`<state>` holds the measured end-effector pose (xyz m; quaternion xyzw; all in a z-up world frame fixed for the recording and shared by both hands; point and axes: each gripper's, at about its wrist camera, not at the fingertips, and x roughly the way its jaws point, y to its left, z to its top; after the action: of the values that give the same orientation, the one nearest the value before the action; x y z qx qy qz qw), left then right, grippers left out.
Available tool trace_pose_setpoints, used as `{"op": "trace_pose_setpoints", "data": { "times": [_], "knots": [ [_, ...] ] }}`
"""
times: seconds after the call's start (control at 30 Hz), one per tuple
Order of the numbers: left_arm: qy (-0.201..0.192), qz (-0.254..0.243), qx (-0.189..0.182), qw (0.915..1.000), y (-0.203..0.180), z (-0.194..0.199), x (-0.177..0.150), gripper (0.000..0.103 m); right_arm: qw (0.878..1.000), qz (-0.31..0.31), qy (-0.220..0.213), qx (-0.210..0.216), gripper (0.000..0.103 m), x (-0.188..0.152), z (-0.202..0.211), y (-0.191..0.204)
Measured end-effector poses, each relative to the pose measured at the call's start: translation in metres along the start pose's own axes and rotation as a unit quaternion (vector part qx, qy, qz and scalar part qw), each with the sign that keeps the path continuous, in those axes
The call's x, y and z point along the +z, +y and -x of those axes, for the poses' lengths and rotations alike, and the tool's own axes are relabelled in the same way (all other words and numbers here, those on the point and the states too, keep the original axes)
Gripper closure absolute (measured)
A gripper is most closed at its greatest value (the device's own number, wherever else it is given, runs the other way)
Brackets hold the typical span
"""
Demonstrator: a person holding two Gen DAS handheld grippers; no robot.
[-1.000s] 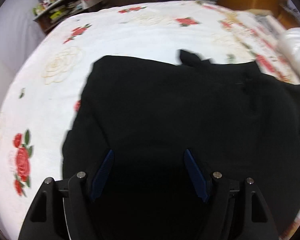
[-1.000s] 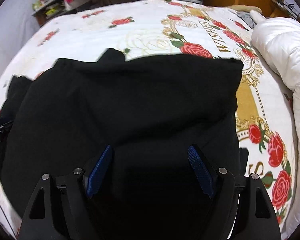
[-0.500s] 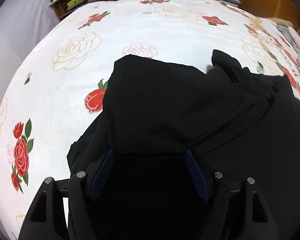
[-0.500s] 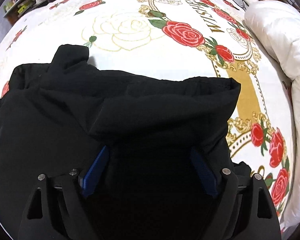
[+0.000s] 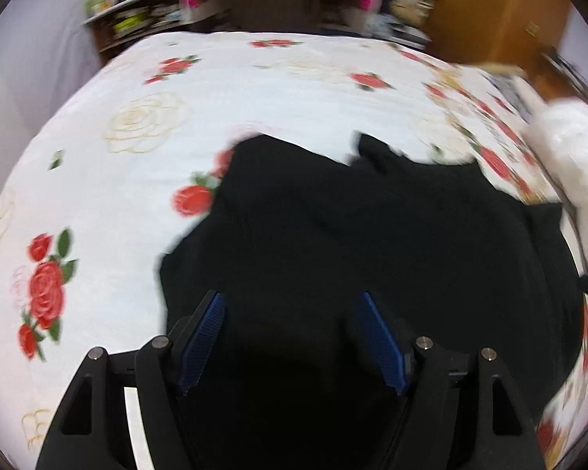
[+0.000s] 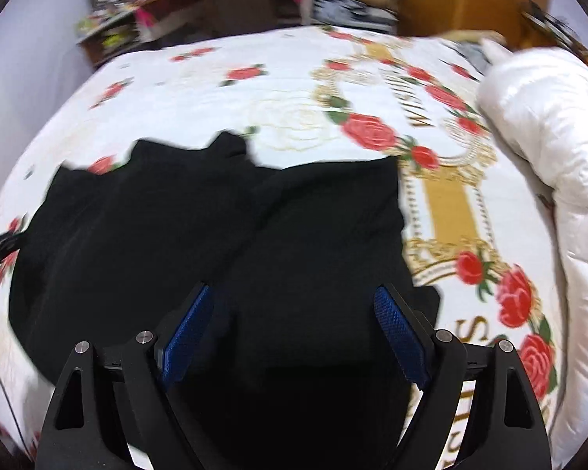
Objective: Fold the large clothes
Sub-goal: 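Lay the hem onto the coat body and open both tools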
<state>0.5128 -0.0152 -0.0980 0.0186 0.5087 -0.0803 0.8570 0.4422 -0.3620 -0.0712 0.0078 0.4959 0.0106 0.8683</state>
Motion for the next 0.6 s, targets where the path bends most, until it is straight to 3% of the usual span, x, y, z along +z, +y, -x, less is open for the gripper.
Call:
{"op": "trace_pose_setpoints", "data": {
  "times": [0.1, 0.17, 0.27, 0.6],
  "knots": [
    [0.055, -0.016, 0.05, 0.9971, -0.009, -0.036, -0.008, 0.029, 0.998, 0.026, 0.048, -0.032, 0.019, -0.015, -0.028, 0.009],
    [0.051, -0.008, 0.053, 0.9972, -0.006, -0.044, -0.011, 0.028, 0.996, 0.028, 0.07, -0.043, 0.019, -0.022, -0.046, 0.008],
    [0.056, -0.017, 0.078, 0.9952, -0.009, -0.05, -0.007, 0.028, 0.996, 0.016, 0.069, -0.051, 0.019, -0.023, -0.055, 0.003],
    [0.053, -0.001, 0.086, 0.9948, -0.007, -0.057, -0.011, 0.028, 0.996, 0.025, 0.063, -0.057, 0.017, -0.029, -0.07, 0.005]
  ]
}}
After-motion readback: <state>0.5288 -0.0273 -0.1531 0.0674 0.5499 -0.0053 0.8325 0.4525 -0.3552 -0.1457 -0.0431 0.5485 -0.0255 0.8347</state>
